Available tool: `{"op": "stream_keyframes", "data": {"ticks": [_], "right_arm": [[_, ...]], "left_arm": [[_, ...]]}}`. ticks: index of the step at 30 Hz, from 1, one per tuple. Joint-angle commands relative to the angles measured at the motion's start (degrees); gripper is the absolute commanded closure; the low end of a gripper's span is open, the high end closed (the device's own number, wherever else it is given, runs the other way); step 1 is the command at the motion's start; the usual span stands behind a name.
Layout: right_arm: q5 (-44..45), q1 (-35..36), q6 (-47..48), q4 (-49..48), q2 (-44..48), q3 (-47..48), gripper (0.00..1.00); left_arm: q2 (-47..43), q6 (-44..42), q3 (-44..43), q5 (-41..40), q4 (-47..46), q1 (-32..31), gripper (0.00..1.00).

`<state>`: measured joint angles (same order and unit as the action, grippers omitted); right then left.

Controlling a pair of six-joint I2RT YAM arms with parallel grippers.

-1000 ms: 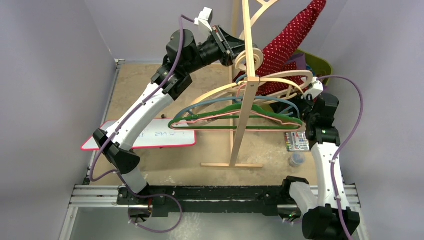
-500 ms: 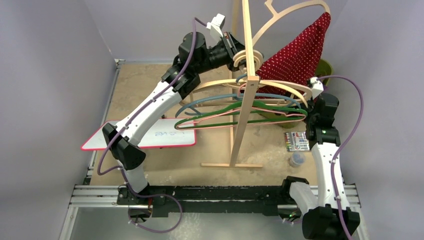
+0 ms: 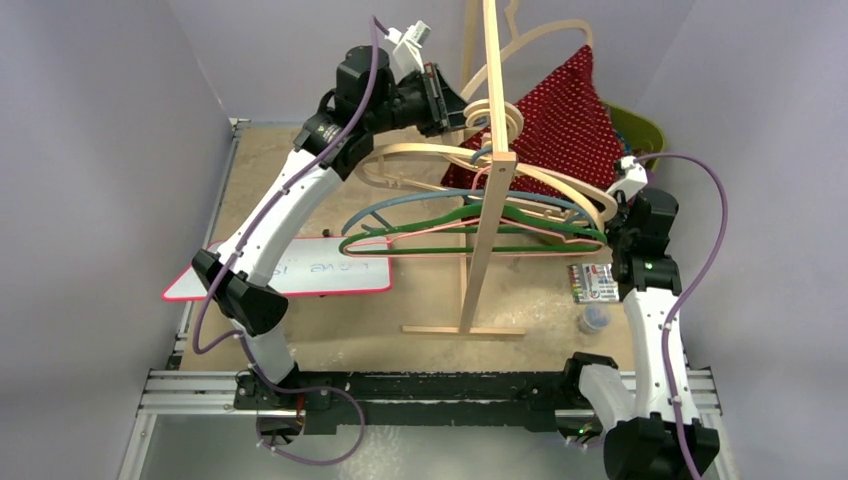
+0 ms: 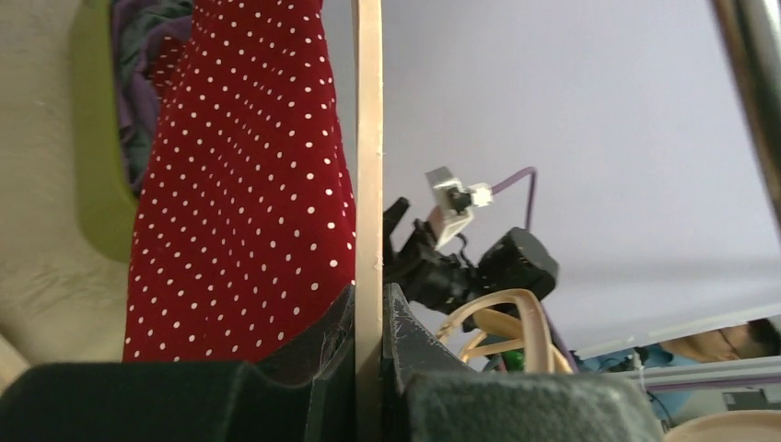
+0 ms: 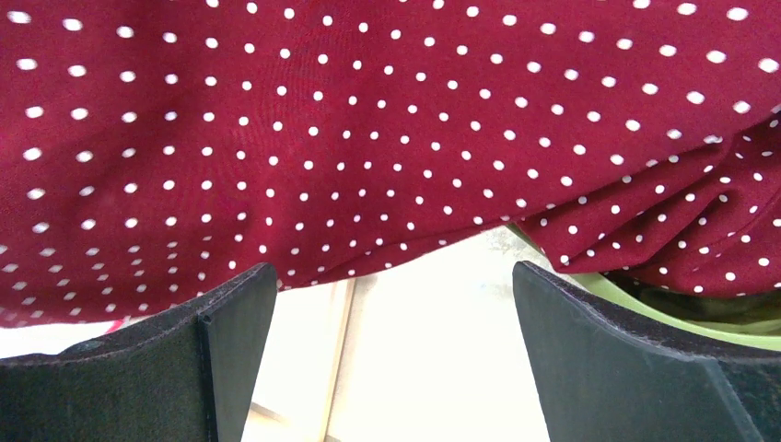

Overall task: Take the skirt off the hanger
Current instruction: Pick up the hanger from the clothesline, then remove the skirt from the hanger.

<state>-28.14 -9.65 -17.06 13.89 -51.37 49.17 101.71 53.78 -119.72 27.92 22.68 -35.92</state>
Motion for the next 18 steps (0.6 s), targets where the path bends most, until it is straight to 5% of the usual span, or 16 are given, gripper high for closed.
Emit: {"op": "stream_keyframes", "data": {"ticks": [1, 18], "right_arm": [[2.5, 0.2, 0.5, 0.3, 3.8, 2.5, 0.01], [2.4, 0.2, -1.4, -1.5, 2.0, 3.1, 0.01]], "left_arm": [[-3.1, -7.5, 0.5, 4.7, -1.0, 4.0, 1.0], [-1.9, -7.9, 5.6, 7.9, -2.9, 7.2, 1.0]]}}
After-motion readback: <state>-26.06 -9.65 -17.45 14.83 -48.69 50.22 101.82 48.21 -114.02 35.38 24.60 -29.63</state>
